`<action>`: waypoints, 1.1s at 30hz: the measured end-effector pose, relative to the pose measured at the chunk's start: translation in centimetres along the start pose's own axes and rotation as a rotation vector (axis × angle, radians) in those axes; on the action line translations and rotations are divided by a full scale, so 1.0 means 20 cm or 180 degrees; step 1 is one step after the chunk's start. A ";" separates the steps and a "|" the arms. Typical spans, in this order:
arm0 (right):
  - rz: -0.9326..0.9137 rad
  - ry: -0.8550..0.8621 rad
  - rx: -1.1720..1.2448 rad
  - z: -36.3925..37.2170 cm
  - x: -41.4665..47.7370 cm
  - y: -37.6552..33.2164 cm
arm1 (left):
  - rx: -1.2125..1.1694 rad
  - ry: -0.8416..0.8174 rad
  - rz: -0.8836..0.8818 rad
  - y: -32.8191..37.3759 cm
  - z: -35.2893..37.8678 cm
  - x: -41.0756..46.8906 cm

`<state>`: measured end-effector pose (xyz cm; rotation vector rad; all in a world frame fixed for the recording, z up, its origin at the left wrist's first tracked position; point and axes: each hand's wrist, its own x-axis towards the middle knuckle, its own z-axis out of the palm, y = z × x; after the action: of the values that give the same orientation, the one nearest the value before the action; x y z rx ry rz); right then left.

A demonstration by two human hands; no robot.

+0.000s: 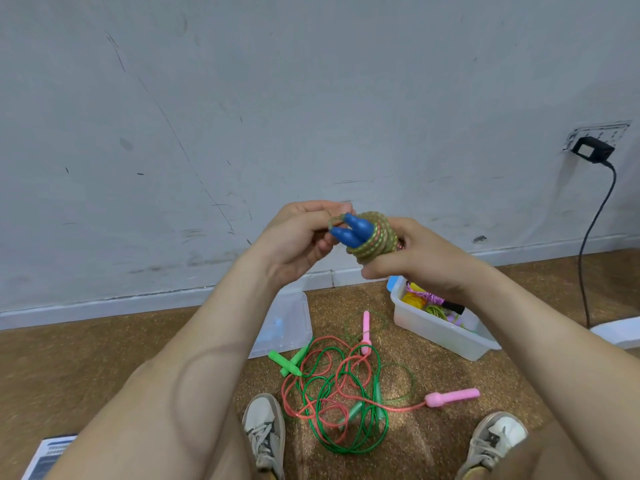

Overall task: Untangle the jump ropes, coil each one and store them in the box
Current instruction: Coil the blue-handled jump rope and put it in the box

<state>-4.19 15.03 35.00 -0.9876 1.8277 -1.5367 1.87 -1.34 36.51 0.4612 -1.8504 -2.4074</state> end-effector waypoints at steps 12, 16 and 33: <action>0.0621 -0.0425 0.0780 -0.01 -0.03 -0.03 | 0.2248 0.0178 0.0861 0.09 -0.08 -0.05; 0.0824 -0.0726 0.0491 -0.04 -0.03 -0.03 | 0.2984 -0.0191 0.0808 0.13 -0.13 -0.06; 0.0910 -0.1131 0.0714 -0.15 -0.03 -0.05 | 0.2190 -0.0353 0.0767 -0.01 -0.06 -0.02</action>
<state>-5.97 17.24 36.60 -0.7942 1.4423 -1.2666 2.60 -2.34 36.17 0.1178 -2.5849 -1.6290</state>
